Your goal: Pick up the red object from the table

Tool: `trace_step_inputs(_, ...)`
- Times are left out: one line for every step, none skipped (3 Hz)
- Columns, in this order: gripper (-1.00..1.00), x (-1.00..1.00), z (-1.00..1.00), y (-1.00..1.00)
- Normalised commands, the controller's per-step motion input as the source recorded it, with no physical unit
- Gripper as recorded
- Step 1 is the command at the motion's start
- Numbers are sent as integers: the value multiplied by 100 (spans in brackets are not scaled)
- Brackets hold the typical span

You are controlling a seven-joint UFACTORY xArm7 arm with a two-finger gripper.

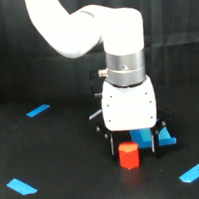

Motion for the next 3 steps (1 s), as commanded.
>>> trace_step_inputs(24, -2, -16, -9)
trace_step_inputs(4, 3, -25, -15)
trace_step_inputs(25, -3, -8, -4)
